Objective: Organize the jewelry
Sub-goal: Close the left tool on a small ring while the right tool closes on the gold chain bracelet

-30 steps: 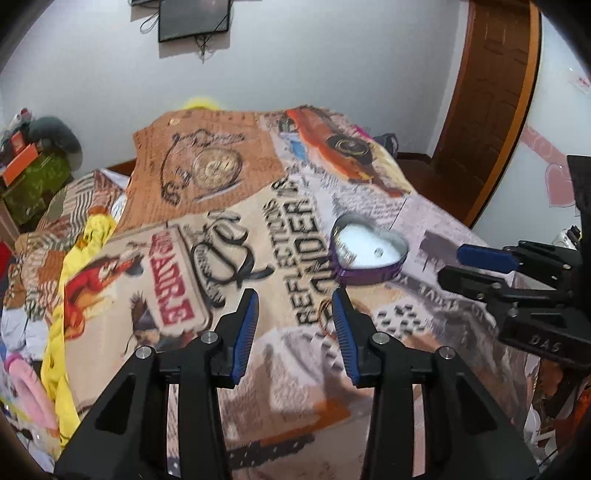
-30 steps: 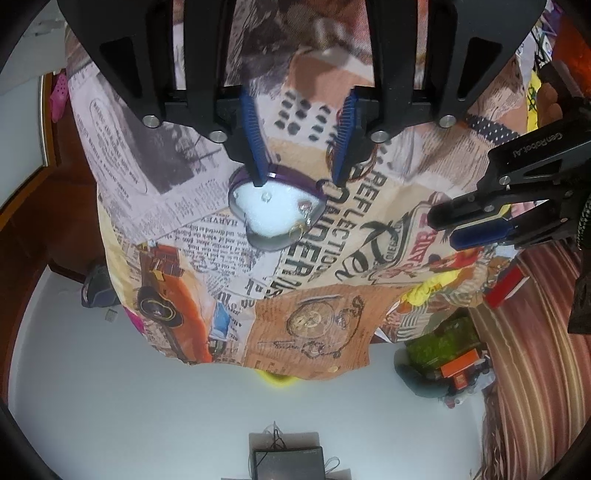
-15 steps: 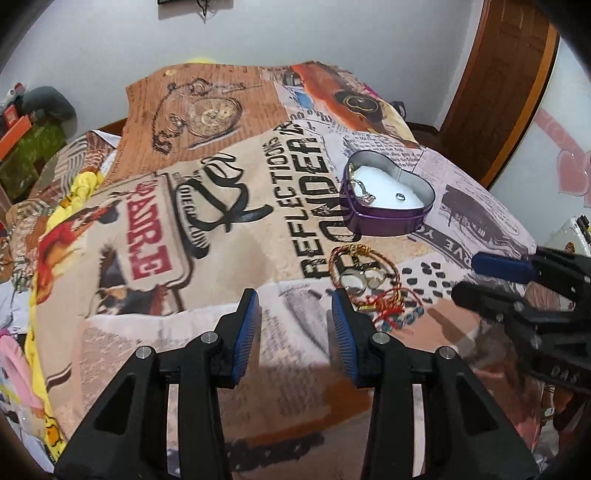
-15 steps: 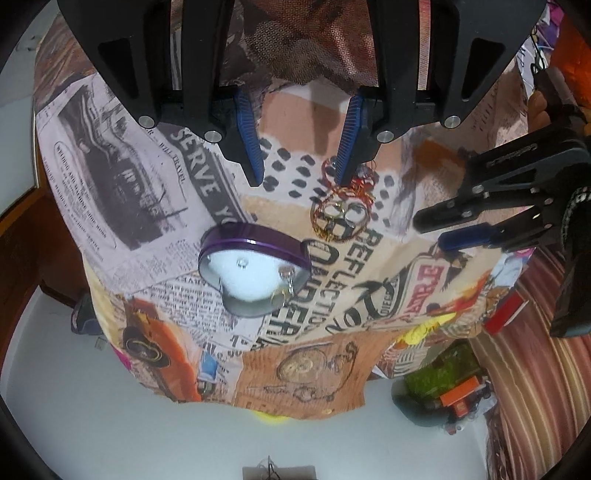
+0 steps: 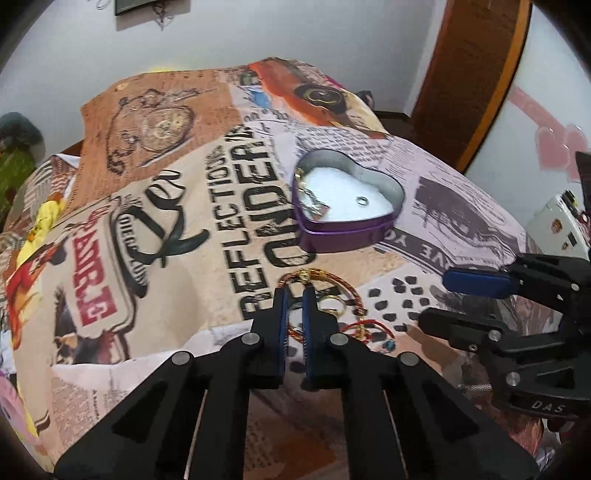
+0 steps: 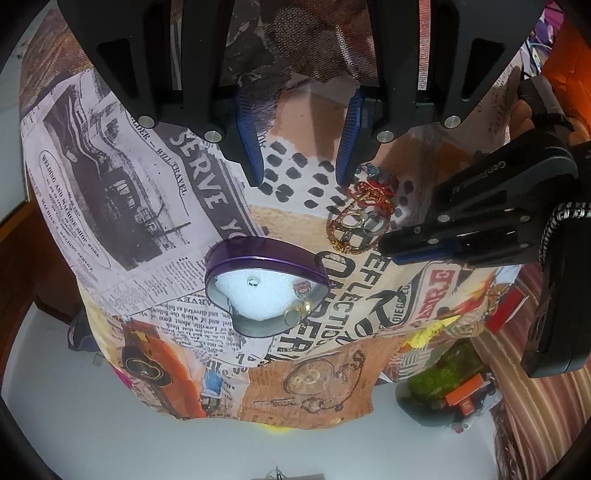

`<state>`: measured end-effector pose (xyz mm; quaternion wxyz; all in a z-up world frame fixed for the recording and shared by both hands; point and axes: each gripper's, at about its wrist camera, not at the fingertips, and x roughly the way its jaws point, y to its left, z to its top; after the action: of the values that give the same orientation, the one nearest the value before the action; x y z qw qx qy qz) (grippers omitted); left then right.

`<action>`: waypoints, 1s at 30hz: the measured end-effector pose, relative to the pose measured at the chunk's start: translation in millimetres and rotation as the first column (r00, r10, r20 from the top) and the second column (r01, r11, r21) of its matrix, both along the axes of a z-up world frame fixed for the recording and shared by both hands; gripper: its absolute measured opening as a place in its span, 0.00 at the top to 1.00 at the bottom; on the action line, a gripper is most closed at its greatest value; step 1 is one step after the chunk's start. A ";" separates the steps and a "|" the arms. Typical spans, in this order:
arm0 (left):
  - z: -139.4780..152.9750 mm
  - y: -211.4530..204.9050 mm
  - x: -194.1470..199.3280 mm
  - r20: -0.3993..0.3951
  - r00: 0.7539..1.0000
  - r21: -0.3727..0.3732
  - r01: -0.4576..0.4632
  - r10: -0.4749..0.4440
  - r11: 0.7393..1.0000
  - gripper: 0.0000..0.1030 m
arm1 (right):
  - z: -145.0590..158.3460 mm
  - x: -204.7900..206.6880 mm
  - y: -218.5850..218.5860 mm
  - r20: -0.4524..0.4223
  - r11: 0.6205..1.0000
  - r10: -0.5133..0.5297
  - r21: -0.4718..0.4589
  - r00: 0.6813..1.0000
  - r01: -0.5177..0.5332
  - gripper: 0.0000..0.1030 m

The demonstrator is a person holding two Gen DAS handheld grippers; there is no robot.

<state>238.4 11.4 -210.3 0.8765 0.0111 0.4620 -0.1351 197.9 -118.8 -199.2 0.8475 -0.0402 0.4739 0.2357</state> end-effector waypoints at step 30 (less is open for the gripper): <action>11.2 32.7 -14.2 0.058 0.995 -0.028 -0.080 0.082 0.996 1.00 | 1.2 8.0 -0.9 -0.013 1.000 -0.009 0.016 1.000 0.009 0.64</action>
<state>224.3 44.1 -199.2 0.8947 -0.0150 0.4340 -0.1050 205.9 -119.8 -198.0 0.8458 -0.0298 0.4776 0.2360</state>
